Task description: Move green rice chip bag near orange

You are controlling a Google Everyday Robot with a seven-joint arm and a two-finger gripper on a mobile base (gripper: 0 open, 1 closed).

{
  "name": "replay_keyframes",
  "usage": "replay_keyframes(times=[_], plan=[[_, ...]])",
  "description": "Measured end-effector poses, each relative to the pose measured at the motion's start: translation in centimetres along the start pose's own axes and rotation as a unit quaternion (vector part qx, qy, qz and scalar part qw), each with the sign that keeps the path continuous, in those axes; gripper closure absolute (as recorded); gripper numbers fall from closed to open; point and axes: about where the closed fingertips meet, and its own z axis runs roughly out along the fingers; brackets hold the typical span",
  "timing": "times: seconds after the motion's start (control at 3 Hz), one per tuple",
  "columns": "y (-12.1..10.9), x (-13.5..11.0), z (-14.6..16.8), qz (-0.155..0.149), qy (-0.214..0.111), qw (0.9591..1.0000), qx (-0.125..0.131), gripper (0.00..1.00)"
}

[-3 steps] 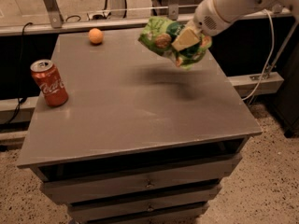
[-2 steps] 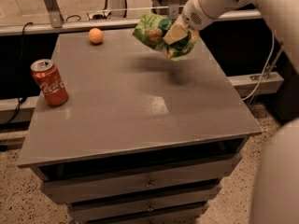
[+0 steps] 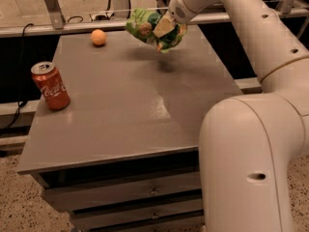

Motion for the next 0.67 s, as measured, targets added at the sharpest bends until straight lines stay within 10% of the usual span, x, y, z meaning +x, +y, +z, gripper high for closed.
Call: replay_keyframes(times=[0.67], plan=[[0.9, -1.8, 3.8, -0.015, 0.014, 0.9996, -0.02, 1.0]])
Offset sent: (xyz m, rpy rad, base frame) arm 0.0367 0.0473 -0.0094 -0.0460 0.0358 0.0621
